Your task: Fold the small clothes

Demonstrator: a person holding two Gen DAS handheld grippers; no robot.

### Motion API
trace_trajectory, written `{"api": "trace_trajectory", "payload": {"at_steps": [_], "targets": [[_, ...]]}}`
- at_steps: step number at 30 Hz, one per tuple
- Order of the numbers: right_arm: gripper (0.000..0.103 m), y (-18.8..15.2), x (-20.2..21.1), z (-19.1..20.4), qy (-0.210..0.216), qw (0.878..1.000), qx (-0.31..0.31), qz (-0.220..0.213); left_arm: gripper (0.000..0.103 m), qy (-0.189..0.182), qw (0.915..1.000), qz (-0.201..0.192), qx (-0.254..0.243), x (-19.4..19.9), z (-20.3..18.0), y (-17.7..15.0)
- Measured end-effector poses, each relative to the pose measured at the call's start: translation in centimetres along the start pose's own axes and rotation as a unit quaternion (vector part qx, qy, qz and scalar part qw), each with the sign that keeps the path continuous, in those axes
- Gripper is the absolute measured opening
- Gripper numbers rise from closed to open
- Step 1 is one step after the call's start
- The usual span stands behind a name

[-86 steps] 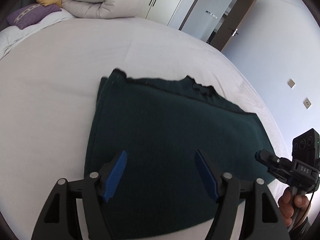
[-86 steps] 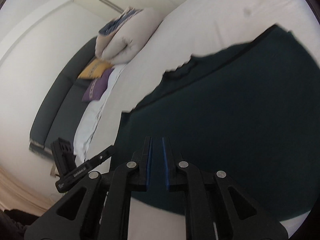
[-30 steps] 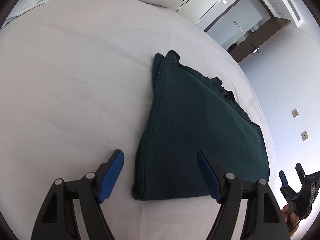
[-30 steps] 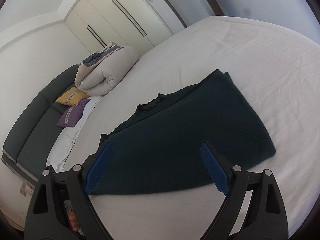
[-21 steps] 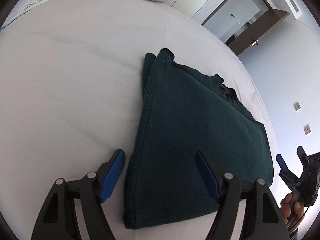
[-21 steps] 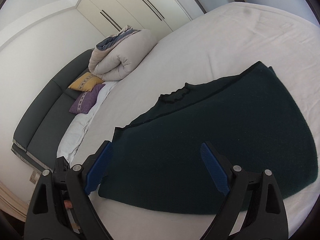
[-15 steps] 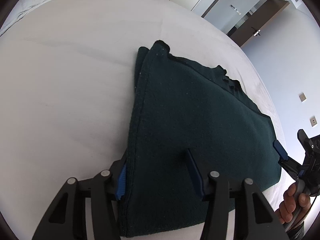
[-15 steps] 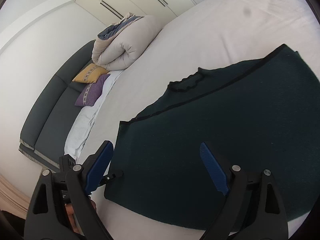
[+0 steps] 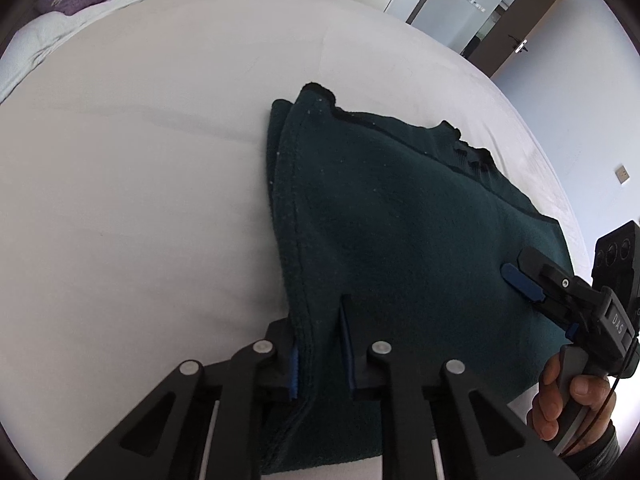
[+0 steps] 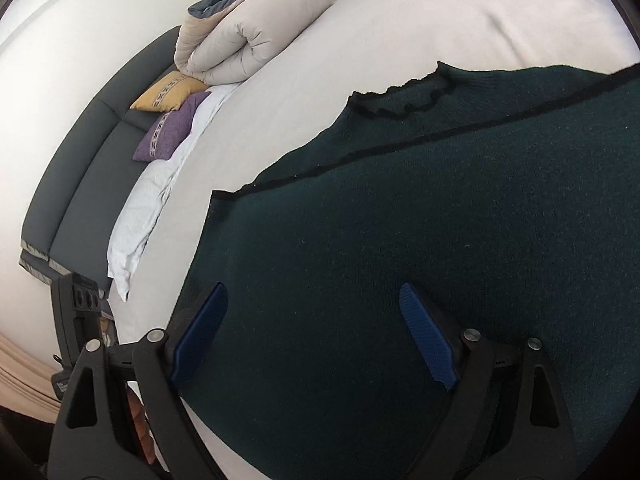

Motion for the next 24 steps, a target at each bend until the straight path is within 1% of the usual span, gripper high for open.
{"api": "trace_trajectory", "payload": {"at_steps": [2,10,18,21,24], "targets": [[0.088,-0.1,-0.1,0.0,-0.004,1.0,0.009,0.001,0.016,0.002,1.0,-0.001,-0.001,0.1,-0.1,0.0],[0.088,0.3,0.2,-0.2,0.013,1.0,-0.007,-0.003,0.015,0.004,0.9999,-0.008,-0.006,1.0,-0.4,0.0],[0.088,1.1,1.9,-1.2,0.077,0.995,-0.059,-0.016,0.014,0.005,0.9997,-0.018,-0.017,2.2,-1.8,0.3],[0.088,1.2,2.9,-1.7,0.098,0.992,-0.071,-0.023,0.013,-0.004,0.9994,-0.023,-0.025,3.0,-3.0,0.5],[0.088,1.3,4.1,-2.3,0.121,0.989,-0.084,-0.031,0.013,-0.017,0.9987,-0.029,-0.04,3.8,-5.1,0.9]]}}
Point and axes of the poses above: each gripper's, at about its wrist camera, not at the fingertips, and x roughly against the way its jaws point, z to its left, y to its top, the point moved 8 cm from there along -x, roughly the way its jaws point, and after that the axes turned 14 degrees about z, right-handed, at the moved point
